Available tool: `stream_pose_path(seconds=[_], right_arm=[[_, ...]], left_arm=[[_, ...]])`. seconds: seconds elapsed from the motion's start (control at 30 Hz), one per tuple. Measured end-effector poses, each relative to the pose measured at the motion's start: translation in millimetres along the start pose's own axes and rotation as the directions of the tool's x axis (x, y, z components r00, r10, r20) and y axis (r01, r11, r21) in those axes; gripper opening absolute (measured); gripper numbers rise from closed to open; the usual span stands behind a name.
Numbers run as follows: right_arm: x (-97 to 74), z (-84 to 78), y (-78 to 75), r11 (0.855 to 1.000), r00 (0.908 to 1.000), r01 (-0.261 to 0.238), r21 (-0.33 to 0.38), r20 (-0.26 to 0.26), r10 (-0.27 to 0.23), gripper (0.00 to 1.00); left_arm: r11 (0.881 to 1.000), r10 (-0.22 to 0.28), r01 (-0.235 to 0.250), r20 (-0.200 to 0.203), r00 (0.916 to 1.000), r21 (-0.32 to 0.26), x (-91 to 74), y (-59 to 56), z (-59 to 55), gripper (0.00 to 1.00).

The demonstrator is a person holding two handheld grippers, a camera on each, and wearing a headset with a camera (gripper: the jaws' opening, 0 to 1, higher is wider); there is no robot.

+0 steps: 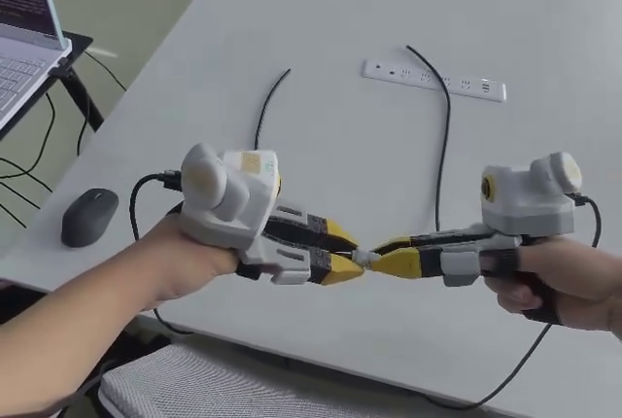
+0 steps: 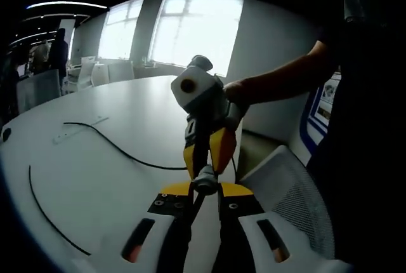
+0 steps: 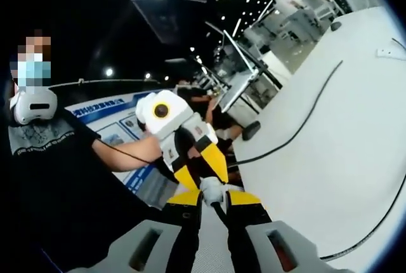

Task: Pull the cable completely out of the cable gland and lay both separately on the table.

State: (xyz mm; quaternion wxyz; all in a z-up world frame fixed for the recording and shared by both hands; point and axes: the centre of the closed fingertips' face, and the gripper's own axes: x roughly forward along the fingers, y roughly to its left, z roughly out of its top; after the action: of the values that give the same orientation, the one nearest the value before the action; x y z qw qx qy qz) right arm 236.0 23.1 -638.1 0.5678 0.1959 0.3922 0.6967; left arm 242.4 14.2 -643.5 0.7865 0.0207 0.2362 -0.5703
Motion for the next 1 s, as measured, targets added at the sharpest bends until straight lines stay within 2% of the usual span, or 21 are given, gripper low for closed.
stream_pose_path(seconds=[0.1,0.2,0.4,0.57,0.67,0.73,0.83,0.9,0.93,1.0], right_arm=[[0.2,0.9,-1.8,0.999,0.9999,0.009,-0.032,0.006,-0.009,0.09],[-0.1,2.3,-2.4,1.0,0.9999,0.011,-0.01,0.008,-0.011,0.09],[-0.1,-1.4,-2.5,1.0,0.9998,0.013,-0.018,-0.017,-0.013,0.09],[-1.3,-2.8,-3.0,1.0,0.9997,0.016,-0.011,-0.018,-0.016,0.11],[-1.7,-5.1,-3.8,0.996,0.9986,0.03,-0.085,-0.041,-0.034,0.09],[-1.4,-6.3,-3.1,0.993,0.9976,0.039,-0.111,-0.052,-0.045,0.09],[-1.8,-8.2,-3.9,0.974,0.9925,0.067,-0.216,-0.086,-0.087,0.08],[-1.6,-8.3,-2.8,0.964,0.9897,0.076,-0.255,-0.099,-0.104,0.08],[-1.8,-7.7,-2.9,0.95,0.9867,0.086,-0.301,-0.106,-0.123,0.08],[-1.5,-7.5,-2.4,0.909,0.9779,0.103,-0.403,-0.126,-0.167,0.07]], left_arm=[[1.0,0.003,-0.003,-0.001,1.0,-0.014,-0.2,2.7,-1.7,0.15],[1.0,0.008,-0.007,0.004,1.0,-0.021,-1.2,3.6,-1.0,0.15],[1.0,-0.003,0.003,-0.006,1.0,-0.025,0.2,1.1,-2.9,0.15],[0.999,-0.009,0.009,-0.005,0.9999,-0.041,1.8,0.9,-3.8,0.15],[0.999,-0.016,0.015,-0.01,0.9998,-0.046,3.4,-1.8,-3.6,0.15],[0.999,-0.021,0.02,-0.014,0.9997,-0.051,3.9,-1.8,-4.4,0.15],[0.998,-0.024,0.023,-0.019,0.9995,-0.059,4.4,-2.0,-4.9,0.15],[0.997,-0.029,0.028,-0.018,0.9994,-0.069,4.5,-2.7,-4.9,0.15],[0.997,-0.029,0.028,-0.015,0.9995,-0.076,4.2,-2.0,-4.8,0.15],[0.995,-0.033,0.031,-0.012,0.9994,-0.097,4.1,-0.9,-5.1,0.15]])
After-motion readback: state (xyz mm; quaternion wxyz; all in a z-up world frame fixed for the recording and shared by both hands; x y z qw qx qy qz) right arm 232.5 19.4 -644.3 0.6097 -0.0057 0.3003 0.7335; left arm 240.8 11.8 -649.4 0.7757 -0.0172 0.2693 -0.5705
